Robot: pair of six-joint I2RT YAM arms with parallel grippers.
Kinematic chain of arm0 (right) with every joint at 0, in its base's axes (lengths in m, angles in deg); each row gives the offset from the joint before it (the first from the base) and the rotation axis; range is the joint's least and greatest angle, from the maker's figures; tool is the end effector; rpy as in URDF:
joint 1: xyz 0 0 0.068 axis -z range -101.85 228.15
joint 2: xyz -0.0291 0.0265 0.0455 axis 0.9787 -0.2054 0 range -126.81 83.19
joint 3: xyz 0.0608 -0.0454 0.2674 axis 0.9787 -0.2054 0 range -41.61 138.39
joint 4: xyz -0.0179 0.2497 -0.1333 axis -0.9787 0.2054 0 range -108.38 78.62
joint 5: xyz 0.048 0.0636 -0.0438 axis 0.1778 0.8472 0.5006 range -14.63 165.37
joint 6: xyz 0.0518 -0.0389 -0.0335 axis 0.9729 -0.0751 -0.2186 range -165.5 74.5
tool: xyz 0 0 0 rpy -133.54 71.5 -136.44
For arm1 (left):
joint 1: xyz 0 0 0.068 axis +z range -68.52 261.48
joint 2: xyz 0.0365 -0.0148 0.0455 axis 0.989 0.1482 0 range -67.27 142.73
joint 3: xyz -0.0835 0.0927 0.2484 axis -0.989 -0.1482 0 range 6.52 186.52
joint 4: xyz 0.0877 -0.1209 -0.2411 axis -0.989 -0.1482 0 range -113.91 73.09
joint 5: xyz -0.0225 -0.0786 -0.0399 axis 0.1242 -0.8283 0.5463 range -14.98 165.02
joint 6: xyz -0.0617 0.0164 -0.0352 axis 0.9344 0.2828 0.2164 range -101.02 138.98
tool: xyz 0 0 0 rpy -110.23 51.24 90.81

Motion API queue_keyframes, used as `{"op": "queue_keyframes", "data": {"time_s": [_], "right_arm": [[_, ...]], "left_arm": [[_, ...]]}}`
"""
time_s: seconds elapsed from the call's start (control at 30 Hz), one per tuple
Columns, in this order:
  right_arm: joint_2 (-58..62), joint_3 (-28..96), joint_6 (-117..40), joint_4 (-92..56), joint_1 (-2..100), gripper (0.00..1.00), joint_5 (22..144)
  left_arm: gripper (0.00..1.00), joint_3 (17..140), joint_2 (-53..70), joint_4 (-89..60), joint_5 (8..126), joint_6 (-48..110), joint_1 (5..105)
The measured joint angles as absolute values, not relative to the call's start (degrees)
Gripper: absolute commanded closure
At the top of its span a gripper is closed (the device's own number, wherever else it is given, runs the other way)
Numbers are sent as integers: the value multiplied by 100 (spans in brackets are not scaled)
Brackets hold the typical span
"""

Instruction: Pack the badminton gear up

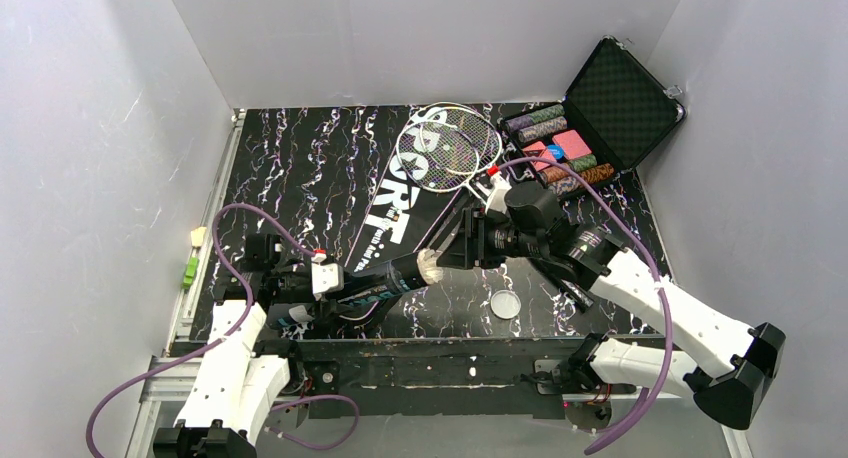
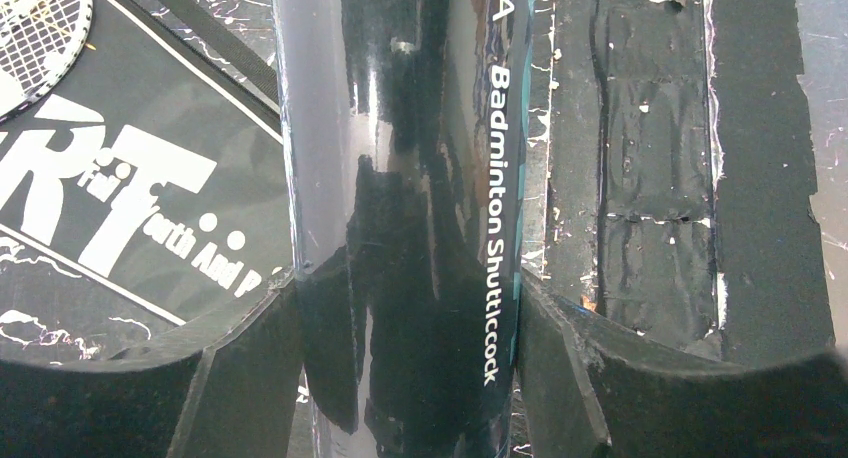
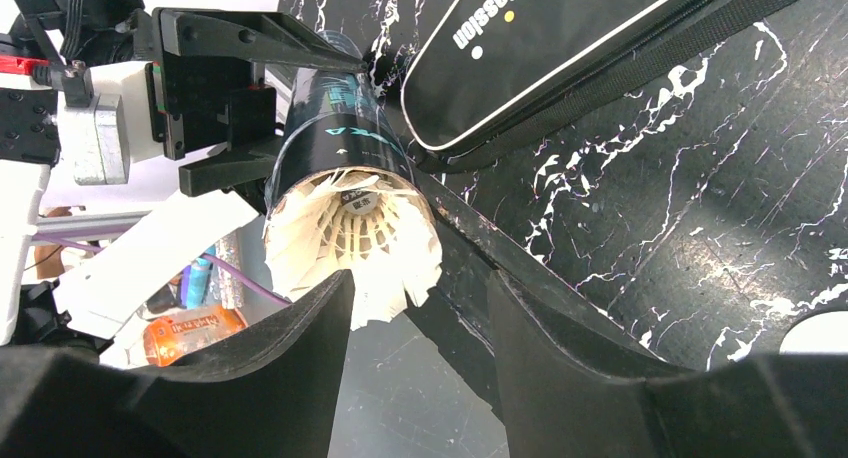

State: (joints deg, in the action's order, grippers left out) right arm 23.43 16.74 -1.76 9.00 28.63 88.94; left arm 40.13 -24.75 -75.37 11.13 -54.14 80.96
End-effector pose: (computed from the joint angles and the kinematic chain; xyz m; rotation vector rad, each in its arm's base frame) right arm 0.1650 0.2151 0.3355 -0.2774 2.2884 1.1764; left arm 0.1344 -0.0557 0.2203 1.4439 1.4990 -0.7933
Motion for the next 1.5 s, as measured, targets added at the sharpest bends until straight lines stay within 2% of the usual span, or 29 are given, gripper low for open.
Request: {"op": "queue_keyframes", "data": {"time_s": [0.63, 0.97, 1.07, 1.27, 1.5], "right_arm": [[1567, 1571, -71, 535, 2504, 41, 8883], [1298, 1560, -25, 126, 2080, 42, 8469], [1114, 1560, -21, -60, 2065, 39, 8437], [1075, 1571, -34, -147, 2078, 24, 8362], [1617, 1556, 10, 21, 2240, 18, 8402]], "left_arm": [[99, 4013, -2551, -7519, 1008, -5287, 8096], [99, 4052, -2479, -7519, 925, -5169, 8092], [99, 4074, -2459, -7521, 960, -5132, 8087], [99, 4096, -2462, -7517, 997, -5075, 8096], [99, 4102, -2473, -7427, 833, -5021, 8090]]}}
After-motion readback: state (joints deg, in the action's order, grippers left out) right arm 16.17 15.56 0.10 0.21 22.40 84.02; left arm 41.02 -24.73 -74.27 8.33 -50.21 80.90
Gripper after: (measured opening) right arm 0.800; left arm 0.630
